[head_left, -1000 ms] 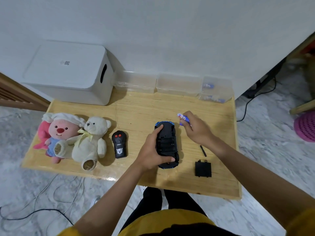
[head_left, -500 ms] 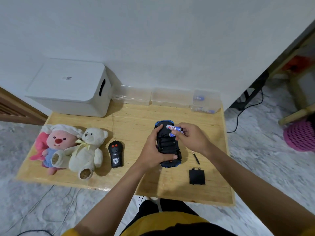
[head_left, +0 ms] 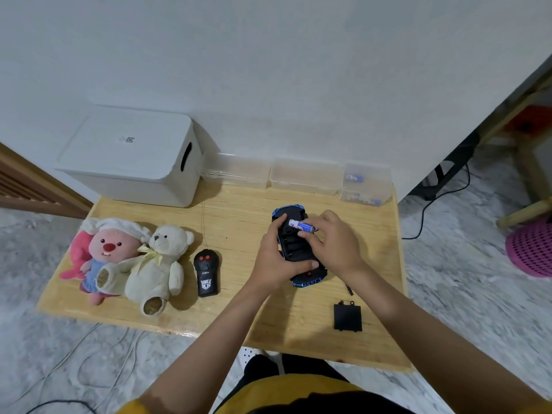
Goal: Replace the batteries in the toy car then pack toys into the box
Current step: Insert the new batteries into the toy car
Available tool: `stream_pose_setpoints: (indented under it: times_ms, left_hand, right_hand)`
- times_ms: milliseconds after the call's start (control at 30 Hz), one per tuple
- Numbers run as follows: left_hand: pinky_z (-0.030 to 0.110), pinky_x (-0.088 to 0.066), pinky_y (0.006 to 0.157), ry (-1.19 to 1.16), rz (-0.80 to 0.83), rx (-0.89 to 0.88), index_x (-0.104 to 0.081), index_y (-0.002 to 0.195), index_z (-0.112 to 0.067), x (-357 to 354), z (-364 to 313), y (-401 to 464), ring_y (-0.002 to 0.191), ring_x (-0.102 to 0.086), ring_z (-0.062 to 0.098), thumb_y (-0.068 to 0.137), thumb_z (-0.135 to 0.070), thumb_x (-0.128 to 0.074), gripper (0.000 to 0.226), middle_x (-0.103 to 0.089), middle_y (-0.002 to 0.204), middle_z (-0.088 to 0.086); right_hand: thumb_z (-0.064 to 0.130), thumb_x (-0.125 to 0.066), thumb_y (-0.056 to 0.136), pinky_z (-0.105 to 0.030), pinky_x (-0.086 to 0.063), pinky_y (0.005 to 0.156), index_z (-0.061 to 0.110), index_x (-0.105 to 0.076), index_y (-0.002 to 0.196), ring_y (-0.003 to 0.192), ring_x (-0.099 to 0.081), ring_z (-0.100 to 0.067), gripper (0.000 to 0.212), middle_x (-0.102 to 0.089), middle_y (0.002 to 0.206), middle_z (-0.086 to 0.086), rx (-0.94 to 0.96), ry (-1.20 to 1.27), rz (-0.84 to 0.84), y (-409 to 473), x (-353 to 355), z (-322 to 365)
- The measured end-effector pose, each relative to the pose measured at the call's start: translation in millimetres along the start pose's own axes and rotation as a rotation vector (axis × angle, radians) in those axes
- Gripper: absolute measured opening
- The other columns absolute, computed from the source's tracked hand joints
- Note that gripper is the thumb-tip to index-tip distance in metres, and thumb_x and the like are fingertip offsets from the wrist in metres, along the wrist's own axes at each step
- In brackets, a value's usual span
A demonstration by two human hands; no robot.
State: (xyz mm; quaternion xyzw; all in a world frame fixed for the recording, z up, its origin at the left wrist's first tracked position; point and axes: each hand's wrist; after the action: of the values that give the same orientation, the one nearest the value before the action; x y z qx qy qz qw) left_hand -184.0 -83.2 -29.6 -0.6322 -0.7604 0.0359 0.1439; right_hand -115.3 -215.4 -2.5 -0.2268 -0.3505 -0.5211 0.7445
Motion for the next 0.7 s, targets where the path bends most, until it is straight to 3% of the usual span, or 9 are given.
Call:
stream_pose_setpoints:
  times_ms: [167, 433, 633, 700]
  left_hand:
    - [0.035, -0.048, 0.100, -0.009, -0.015, -0.024, -0.033, 0.141, -0.026, -0.1, -6.3, 1.4, 0.115, -0.050, -0.007, 0.049, -0.028, -0.091, 0.109, -0.050, 0.127, -0.016]
    - [0.036, -0.049, 0.099, -0.003, -0.021, -0.018, -0.033, 0.141, -0.028, 1.6, -6.6, 2.9, 0.115, -0.050, -0.006, 0.050, -0.026, -0.091, 0.109, -0.050, 0.127, -0.014]
    - [0.016, -0.048, 0.088, -0.003, -0.018, -0.035, -0.032, 0.142, -0.024, 3.5, -10.5, 4.2, 0.109, -0.051, -0.013, 0.056, -0.013, -0.092, 0.106, -0.050, 0.125, -0.017]
    - [0.016, -0.047, 0.088, -0.004, -0.027, -0.031, -0.031, 0.142, -0.024, 5.3, -11.7, 4.6, 0.109, -0.050, -0.013, 0.054, -0.016, -0.093, 0.107, -0.049, 0.126, -0.014]
  right_hand:
    - [0.033, -0.069, 0.083, -0.029, -0.046, 0.059, 0.028, -0.070, 0.108, 0.073, -0.051, -0.008, 0.026, -0.045, 0.099, 0.006, -0.028, -0.011, -0.146, -2.5, -2.3, 6.6]
    - [0.038, -0.072, 0.078, -0.030, -0.050, 0.060, 0.030, -0.070, 0.108, 0.076, -0.052, -0.008, 0.031, -0.039, 0.100, 0.008, -0.044, 0.005, -0.164, 2.0, 0.8, 11.0]
    - [0.031, -0.075, 0.077, -0.026, -0.040, 0.059, 0.025, -0.072, 0.105, 0.075, -0.049, -0.004, 0.029, -0.042, 0.087, 0.012, -0.030, 0.051, -0.227, 0.9, -2.8, 16.0]
    - [0.029, -0.076, 0.077, -0.026, -0.040, 0.057, 0.023, -0.073, 0.104, 0.072, -0.050, -0.005, 0.029, -0.044, 0.084, 0.013, -0.030, 0.062, -0.274, 1.2, -4.7, 16.7]
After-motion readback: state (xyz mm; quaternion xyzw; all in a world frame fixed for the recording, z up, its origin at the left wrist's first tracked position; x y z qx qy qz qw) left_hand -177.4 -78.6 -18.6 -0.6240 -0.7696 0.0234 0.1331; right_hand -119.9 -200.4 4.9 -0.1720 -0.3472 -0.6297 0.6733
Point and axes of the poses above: each hand's wrist, its own y-axis towards the middle knuckle, its own x-axis out of the back of the hand, z = x × y
